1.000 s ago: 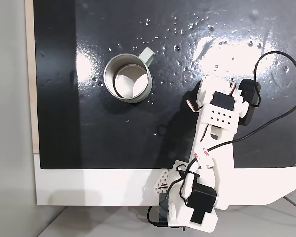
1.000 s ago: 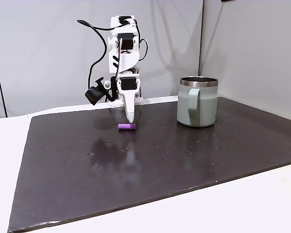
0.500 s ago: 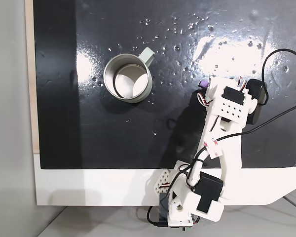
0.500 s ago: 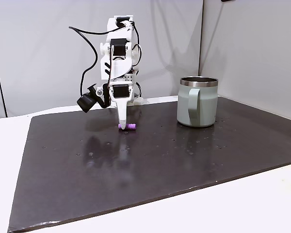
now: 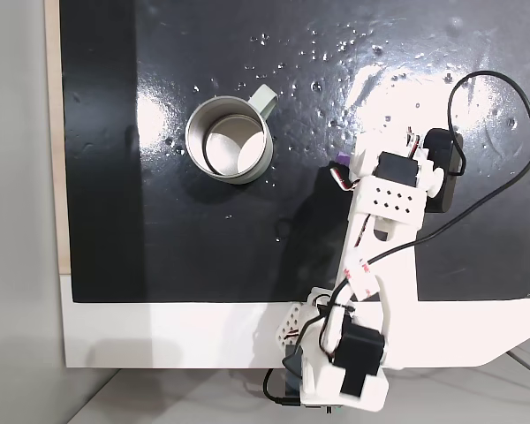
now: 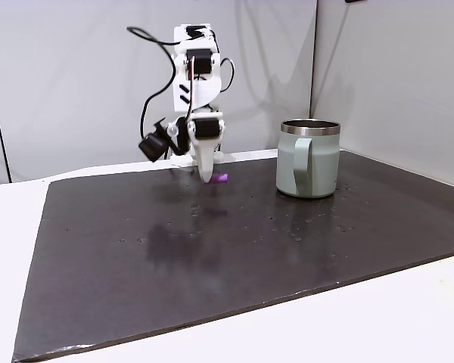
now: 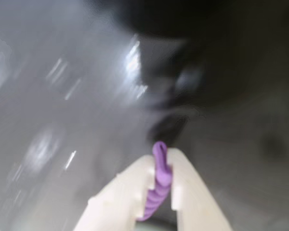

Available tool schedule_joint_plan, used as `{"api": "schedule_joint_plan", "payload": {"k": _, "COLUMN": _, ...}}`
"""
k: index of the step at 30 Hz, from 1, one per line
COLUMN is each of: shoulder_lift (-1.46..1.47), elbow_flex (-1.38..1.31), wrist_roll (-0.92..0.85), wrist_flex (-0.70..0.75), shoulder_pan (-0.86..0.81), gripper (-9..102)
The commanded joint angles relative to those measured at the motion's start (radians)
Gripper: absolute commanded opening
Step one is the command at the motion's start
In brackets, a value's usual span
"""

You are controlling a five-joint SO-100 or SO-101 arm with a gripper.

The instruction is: Grasp a pengrip and put it in the cup.

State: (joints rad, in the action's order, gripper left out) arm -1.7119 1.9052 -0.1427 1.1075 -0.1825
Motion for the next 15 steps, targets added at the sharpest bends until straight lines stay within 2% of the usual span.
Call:
{"api": "schedule_joint_plan", "payload": {"k": 1, "shoulder_lift": -0.235, "elbow_flex": -0.089, "wrist_roll": 0.038, "wrist_flex": 0.117, "shoulder_pan": 0.086, "gripper": 0}}
{"api": "schedule_joint_plan", "payload": {"k": 7, "shoulder_lift": -0.500, "elbow_flex": -0.204, "wrist_roll": 0.083, "wrist_flex": 0.295, "shoulder_pan": 0.267, "gripper": 0}}
{"api": "schedule_joint_plan", "payload": {"k": 15, "shoulder_lift": -0.241, "elbow_flex": -0.627, "wrist_roll": 0.213, "wrist_flex": 0.446, "shoulder_pan": 0.417, "gripper": 0}}
